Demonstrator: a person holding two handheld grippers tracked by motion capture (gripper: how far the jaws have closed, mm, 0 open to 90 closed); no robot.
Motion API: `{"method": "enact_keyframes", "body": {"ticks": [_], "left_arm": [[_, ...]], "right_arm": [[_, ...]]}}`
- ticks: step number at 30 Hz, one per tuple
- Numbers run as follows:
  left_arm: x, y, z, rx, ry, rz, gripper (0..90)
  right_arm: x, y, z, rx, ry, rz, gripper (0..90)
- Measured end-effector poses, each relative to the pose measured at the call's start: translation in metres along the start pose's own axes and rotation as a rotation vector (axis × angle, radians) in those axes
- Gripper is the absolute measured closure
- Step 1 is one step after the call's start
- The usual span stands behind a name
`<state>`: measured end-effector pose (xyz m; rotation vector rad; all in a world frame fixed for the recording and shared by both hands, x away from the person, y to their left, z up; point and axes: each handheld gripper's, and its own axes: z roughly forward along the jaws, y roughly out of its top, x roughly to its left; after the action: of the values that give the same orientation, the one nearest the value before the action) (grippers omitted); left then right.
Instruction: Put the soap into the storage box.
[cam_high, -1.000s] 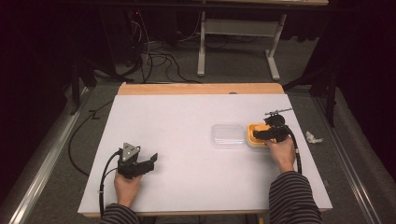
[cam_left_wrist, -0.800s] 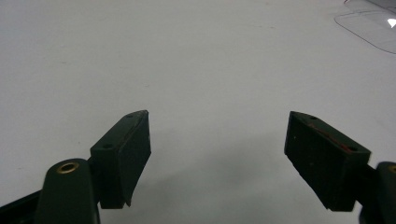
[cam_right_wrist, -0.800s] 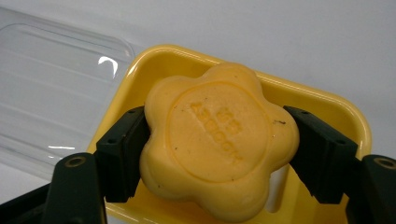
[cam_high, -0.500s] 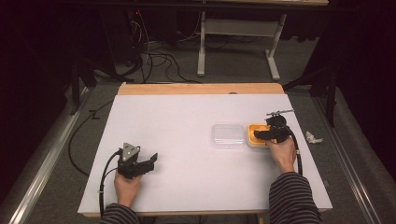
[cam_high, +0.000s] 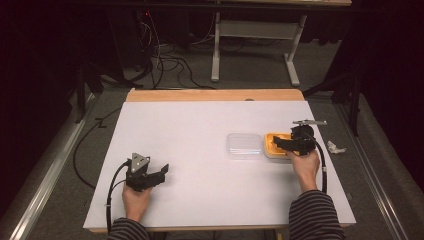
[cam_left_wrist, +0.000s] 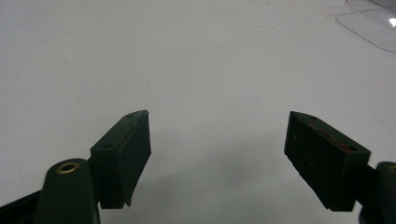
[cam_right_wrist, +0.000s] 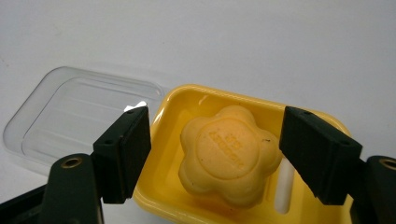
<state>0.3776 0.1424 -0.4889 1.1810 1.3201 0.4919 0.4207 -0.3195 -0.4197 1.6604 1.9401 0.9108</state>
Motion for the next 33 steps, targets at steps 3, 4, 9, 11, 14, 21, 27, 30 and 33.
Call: {"method": "enact_keyframes", "body": {"ticks": [3,4,9,11,14,21,27,30,33], "left_arm": [[0.000,0.000,0.000,0.003,0.003,-0.001,23.4],[0.000,0.000,0.000,0.004,0.004,-0.001,23.5],[0.000,0.000,0.001,0.003,0.006,0.001,23.7],[0.000,0.000,0.001,0.003,0.007,-0.001,23.7],[0.000,0.000,0.001,0.003,0.006,0.000,23.7],[0.000,0.000,0.001,0.002,0.005,0.001,23.7],[0.000,0.000,0.000,0.001,0.003,0.003,23.6],[0.000,0.000,0.000,0.003,0.005,0.001,23.6],[0.000,0.000,0.001,0.004,0.005,0.000,23.7]], "right_arm": [[0.000,-0.002,-0.005,-0.020,0.002,0.002,26.6],[0.000,-0.003,-0.008,-0.027,0.003,0.002,26.8],[0.000,-0.010,-0.020,-0.063,0.007,-0.004,29.0],[0.000,-0.013,-0.020,-0.066,0.003,-0.015,29.0],[0.002,-0.016,-0.019,-0.065,-0.002,-0.023,28.9],[0.006,-0.024,-0.025,-0.101,0.020,-0.031,28.5],[0.010,-0.031,-0.035,-0.143,0.029,-0.034,28.1],[0.012,-0.034,-0.039,-0.153,0.038,-0.036,26.6],[0.014,-0.036,-0.043,-0.153,0.037,-0.047,25.5]]}}
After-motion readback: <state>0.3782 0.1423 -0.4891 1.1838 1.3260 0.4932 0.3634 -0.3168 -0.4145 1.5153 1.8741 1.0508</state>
